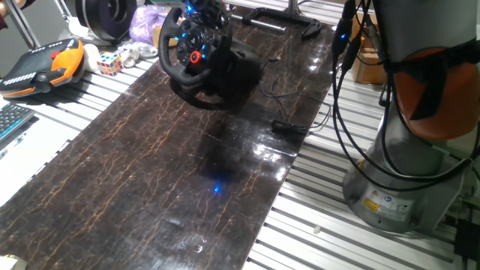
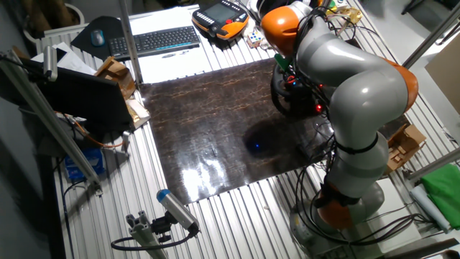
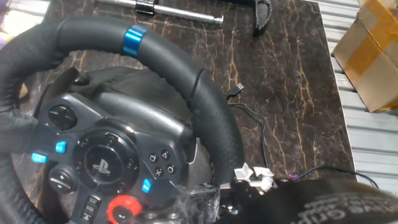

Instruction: Rotate the steering wheel 90 degrees clockwise

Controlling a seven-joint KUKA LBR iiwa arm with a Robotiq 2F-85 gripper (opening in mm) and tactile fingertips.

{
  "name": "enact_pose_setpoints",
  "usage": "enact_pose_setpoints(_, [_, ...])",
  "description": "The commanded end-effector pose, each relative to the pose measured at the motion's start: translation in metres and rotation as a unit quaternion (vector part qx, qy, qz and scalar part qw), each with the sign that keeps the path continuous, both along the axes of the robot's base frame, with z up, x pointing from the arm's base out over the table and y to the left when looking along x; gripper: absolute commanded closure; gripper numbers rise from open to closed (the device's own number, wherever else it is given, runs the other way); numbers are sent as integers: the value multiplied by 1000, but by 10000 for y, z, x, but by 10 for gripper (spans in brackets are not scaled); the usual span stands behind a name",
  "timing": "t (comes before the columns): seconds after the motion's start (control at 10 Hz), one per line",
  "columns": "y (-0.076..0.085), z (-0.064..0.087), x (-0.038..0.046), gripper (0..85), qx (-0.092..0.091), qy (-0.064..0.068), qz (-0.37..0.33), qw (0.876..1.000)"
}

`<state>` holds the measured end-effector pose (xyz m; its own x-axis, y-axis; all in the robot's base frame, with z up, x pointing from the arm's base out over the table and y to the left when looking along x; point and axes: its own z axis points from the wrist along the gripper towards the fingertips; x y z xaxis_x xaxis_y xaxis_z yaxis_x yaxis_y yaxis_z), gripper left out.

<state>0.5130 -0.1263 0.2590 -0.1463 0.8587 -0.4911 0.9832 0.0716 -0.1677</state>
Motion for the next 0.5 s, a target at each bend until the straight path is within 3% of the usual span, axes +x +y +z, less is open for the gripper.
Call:
enact_pose_setpoints(0.0, [8, -5, 3, 843, 2, 0, 0, 1000])
enact_pose_setpoints(0.2, [10, -6, 4, 843, 7, 2, 8, 1000])
enact_pose_setpoints(0.4, [10, -6, 4, 843, -4, 4, 15, 1000])
